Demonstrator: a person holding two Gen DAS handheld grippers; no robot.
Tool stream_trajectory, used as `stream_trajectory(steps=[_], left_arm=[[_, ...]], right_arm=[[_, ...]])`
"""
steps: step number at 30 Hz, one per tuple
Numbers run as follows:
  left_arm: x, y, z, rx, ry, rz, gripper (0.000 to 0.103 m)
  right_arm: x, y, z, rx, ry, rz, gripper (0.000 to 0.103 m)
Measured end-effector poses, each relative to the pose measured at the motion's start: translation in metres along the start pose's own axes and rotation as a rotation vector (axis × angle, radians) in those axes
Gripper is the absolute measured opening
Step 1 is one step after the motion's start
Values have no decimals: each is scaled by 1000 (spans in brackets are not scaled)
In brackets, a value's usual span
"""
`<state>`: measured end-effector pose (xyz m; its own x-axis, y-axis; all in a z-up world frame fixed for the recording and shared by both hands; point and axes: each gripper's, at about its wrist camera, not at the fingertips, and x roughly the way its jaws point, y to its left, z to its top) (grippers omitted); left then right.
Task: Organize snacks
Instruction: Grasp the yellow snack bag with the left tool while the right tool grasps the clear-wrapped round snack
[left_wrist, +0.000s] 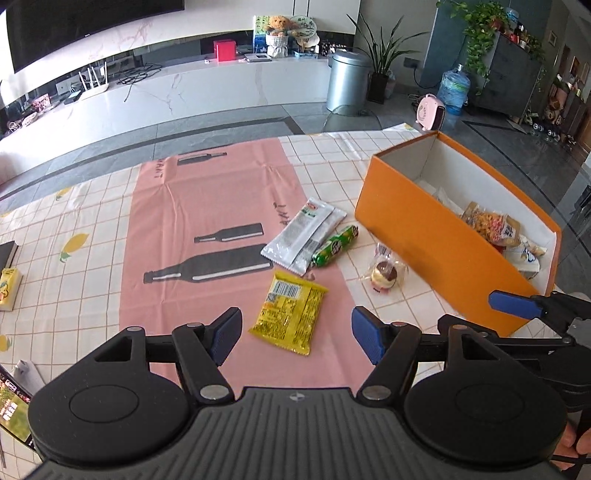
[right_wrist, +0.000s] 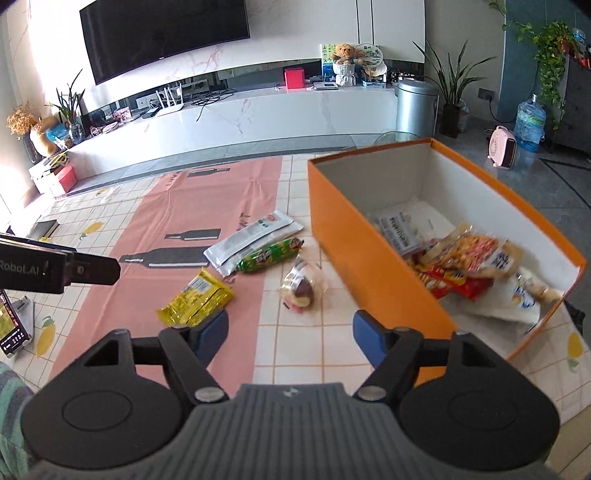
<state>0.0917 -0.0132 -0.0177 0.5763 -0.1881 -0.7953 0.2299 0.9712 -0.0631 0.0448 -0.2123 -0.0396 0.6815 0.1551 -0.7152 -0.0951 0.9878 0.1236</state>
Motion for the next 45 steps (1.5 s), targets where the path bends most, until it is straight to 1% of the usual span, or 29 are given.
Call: stream_trajectory(steps=[2,5,8,13,14,16,19,22,27,32,35,39,45], left_arm=[[6,0,-4,12,7,-3,83],[16,-1,-7,32,17,-2,83],[26,0,-7,43,19,-13,84],[45,2,-7,70,38,-23,85],[50,3,-7,71,43,-22,85],[60,5,-8,66,58,-24,85],[74,8,-10,61,62,-22,85],[85,8,-11,82,59,-20,85],[106,8,-11,88,68,-26,86],[122,9,-13,114,59,-8,87],[129,7,-14,129,62,-13,87],[135,2,-15,154,43,-18,87],[144,2,-16,148,63,-10,87]], right_arm=[[6,3,-5,6,6,1,66],[15,7,-8,-7,17,18,64],[22,10,-6,-44,1,15,64],[39,13,-2,-147,-26,-18,58],[44,14,-2,-166,-25,-29,57],[54,15,-2,-197,-25,-47,51],[67,15,1,-229,-25,-54,49],[80,15,4,-262,-33,-58,49],[102,12,13,-296,-22,-61,49],[121,9,20,-291,-19,-62,49],[130,7,20,-284,-8,-53,49],[137,3,18,-257,2,-38,49],[140,1,15,-253,-2,-32,50]])
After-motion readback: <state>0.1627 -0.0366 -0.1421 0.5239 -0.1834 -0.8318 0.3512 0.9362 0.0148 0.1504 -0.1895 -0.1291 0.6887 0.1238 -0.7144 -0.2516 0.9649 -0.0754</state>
